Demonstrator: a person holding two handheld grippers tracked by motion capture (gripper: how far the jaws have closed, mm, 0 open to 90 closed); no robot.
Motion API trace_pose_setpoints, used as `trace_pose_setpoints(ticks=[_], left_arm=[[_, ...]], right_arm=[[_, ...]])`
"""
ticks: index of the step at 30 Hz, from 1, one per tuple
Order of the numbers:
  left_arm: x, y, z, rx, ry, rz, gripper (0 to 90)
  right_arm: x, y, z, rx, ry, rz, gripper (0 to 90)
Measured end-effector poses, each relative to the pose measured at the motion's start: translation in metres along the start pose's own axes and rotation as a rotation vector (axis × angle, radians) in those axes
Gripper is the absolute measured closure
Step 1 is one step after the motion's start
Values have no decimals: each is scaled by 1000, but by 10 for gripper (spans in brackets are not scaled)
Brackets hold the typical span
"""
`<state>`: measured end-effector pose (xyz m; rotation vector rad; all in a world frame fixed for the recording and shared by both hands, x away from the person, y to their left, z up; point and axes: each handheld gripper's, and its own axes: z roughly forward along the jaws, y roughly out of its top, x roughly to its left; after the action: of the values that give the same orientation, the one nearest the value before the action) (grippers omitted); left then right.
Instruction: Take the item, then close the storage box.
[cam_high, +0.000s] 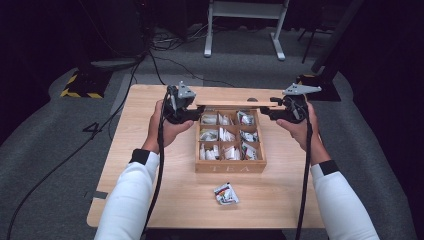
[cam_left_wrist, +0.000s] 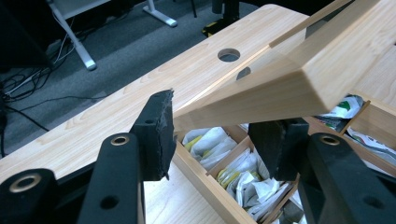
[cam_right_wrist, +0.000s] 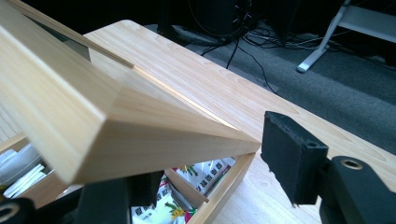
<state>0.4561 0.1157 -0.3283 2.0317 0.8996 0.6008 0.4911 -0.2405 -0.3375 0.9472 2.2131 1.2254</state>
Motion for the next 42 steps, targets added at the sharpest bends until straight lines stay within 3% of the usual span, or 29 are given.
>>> trace_pose_setpoints(ticks=[6,14,22,28,31,37,42], left_arm=[[-4,-3,-2,8,-4,19,507],[-8,-4,-8,-1,-19,33,513],[-20,-11,-12,31,-11,94,504],[-22,-16,-13,32,-19,90,488],[-21,-20,-14,21,-34,65,453],[-23,-26,-15,20,-42,63,413],[-26,-33,-14,44,-46,96,386]], right_arm=[[4,-1,-3,27,-8,-22,399],[7,-5,-12,15,-1,-21,398],[12,-15,-18,36,12,-33,395],[15,-20,-21,34,19,-46,391],[17,-23,-24,22,26,-30,375],[21,-28,-25,33,9,-55,373],[25,-38,-25,55,11,-65,365]])
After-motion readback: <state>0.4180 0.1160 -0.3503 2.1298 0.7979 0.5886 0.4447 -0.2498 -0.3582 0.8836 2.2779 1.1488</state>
